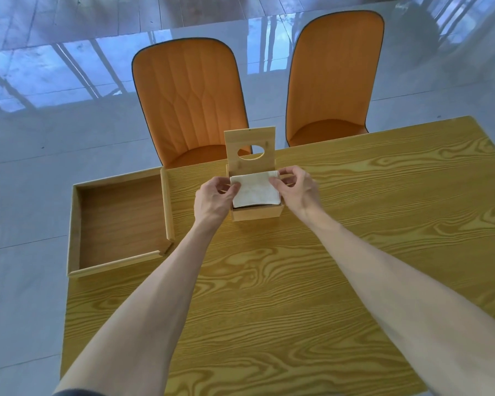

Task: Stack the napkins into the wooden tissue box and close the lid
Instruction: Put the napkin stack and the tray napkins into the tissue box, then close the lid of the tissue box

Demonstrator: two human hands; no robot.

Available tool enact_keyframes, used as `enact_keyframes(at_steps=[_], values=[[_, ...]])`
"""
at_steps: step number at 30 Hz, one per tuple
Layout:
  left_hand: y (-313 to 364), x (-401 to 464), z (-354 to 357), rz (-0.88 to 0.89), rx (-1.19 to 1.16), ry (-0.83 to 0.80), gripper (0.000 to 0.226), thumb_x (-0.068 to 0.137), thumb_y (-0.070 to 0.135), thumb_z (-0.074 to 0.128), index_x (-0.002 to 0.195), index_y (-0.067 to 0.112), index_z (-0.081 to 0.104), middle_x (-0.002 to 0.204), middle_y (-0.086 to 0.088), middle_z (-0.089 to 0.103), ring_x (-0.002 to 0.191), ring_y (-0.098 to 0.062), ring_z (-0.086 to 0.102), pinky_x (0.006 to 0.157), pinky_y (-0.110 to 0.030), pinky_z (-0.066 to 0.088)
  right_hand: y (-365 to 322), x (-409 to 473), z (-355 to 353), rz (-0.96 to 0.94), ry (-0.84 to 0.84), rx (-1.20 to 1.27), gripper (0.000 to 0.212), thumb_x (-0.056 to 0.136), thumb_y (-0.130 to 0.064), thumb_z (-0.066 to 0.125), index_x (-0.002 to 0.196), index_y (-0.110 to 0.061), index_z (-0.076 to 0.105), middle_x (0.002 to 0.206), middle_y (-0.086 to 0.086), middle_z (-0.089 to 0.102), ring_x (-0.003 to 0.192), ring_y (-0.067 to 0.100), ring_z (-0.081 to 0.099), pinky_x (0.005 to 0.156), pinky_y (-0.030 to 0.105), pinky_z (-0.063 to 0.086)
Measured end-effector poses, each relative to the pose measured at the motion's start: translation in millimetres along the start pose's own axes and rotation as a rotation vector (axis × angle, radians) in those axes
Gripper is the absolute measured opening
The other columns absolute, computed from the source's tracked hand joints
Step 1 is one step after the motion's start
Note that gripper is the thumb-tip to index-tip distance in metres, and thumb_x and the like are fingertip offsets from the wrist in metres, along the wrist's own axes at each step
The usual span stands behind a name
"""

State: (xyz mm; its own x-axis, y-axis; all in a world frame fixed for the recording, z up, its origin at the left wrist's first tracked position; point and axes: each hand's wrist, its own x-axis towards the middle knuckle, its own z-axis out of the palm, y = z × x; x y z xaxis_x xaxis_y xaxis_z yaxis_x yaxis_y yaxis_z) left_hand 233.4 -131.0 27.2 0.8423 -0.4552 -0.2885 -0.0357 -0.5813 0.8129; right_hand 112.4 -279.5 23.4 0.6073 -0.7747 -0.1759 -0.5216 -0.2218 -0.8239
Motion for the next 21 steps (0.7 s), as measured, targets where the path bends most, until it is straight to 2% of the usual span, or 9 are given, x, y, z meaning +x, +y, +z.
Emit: enact_keyframes(at_steps=[4, 8, 13, 17, 21], values=[[-0.2, 4.0, 1.5, -0.013, 0.062, -0.007, 0.033, 0.090, 0.043, 0.066, 0.111, 0.018, 0.070, 0.101, 0.006, 0.067, 0.098, -0.017, 0.064, 0.084, -0.036, 0.052, 1.3, 3.0, 6.2, -0.012, 0.050, -0.071, 0.039, 0.092, -0.039, 0.067, 0.119, -0.011, 0.066, 0.103, 0.004, 0.074, 0.079, 0.013, 0.065, 0.058, 0.016, 0.048], [1.9, 6.1, 1.7, -0.004, 0.148, 0.027, 0.035, 0.092, 0.046, 0.060, 0.111, 0.017, 0.070, 0.110, 0.001, 0.070, 0.100, -0.019, 0.064, 0.084, -0.038, 0.053, -1.6, 5.5, 12.4, -0.043, 0.092, -0.164, 0.036, 0.094, -0.040, 0.065, 0.114, -0.011, 0.069, 0.101, 0.003, 0.076, 0.082, 0.014, 0.067, 0.067, 0.026, 0.054], [2.5, 4.5, 4.4, 0.007, 0.207, 0.062, 0.030, 0.093, 0.041, 0.060, 0.112, 0.020, 0.069, 0.104, 0.004, 0.070, 0.097, -0.020, 0.066, 0.080, -0.039, 0.055, 3.7, 8.2, 19.1, -0.023, 0.132, -0.270, 0.027, 0.093, -0.036, 0.065, 0.106, -0.014, 0.074, 0.101, 0.004, 0.074, 0.086, 0.015, 0.065, 0.065, 0.023, 0.044], [0.9, 4.1, 7.3, -0.034, 0.159, 0.074, 0.027, 0.091, 0.031, 0.066, 0.116, 0.022, 0.060, 0.095, 0.010, 0.065, 0.092, -0.019, 0.066, 0.079, -0.039, 0.055, 3.5, 7.6, 15.9, 0.035, 0.120, -0.228, 0.030, 0.091, -0.029, 0.071, 0.117, -0.014, 0.066, 0.096, -0.001, 0.069, 0.081, 0.013, 0.059, 0.066, 0.025, 0.043], [2.7, 6.7, 4.4, -0.060, 0.124, 0.064, 0.032, 0.092, 0.033, 0.065, 0.121, 0.023, 0.055, 0.101, 0.007, 0.066, 0.092, -0.018, 0.064, 0.080, -0.039, 0.054, 2.6, 10.0, 9.9, 0.070, 0.109, -0.184, 0.034, 0.092, -0.033, 0.069, 0.120, -0.016, 0.063, 0.100, -0.002, 0.069, 0.088, 0.015, 0.063, 0.069, 0.027, 0.046]])
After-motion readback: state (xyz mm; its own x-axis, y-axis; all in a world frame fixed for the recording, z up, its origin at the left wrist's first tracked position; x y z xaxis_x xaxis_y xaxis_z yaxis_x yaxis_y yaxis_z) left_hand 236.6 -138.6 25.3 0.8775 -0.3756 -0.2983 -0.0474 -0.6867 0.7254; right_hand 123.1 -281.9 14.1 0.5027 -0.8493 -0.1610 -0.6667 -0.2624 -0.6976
